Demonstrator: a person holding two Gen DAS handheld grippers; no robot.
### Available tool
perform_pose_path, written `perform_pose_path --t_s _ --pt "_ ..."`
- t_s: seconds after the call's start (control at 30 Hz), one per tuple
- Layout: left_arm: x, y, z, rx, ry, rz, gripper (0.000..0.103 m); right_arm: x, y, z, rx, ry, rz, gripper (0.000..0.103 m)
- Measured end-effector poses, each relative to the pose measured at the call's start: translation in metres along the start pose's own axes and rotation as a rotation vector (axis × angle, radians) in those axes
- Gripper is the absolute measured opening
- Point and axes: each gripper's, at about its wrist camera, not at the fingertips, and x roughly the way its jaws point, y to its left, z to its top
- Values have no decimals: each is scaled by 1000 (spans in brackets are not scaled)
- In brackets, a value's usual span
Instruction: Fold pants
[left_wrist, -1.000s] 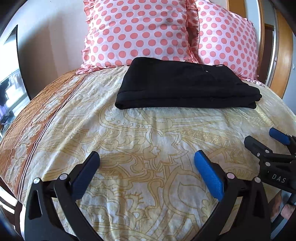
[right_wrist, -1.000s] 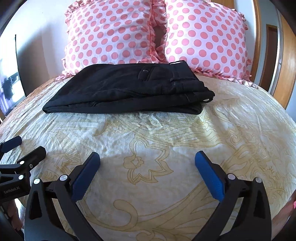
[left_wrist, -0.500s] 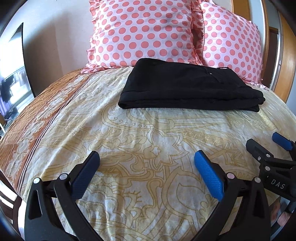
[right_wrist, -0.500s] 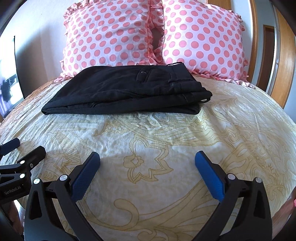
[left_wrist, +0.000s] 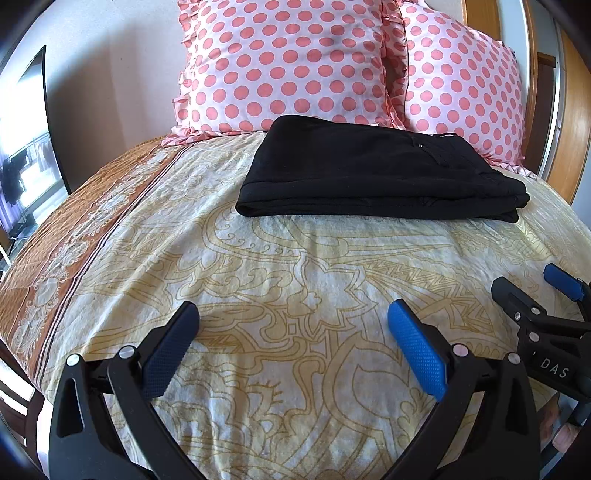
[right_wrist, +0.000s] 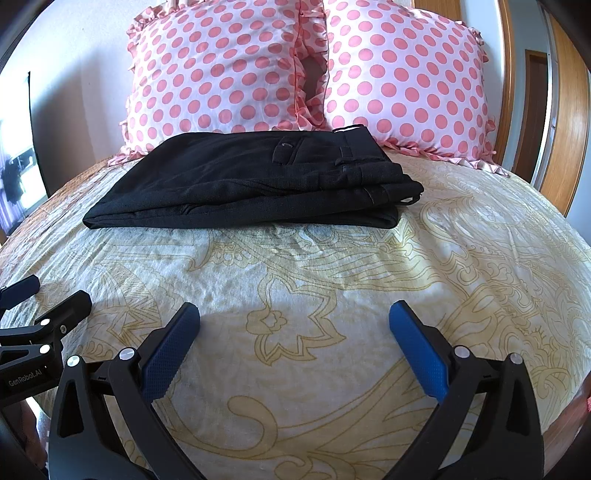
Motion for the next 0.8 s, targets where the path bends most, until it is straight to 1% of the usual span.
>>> perform_pose_path --t_s 0.8 --pt "0 -1 0 8 0 -7 101 0 0 0 0 -1 0 102"
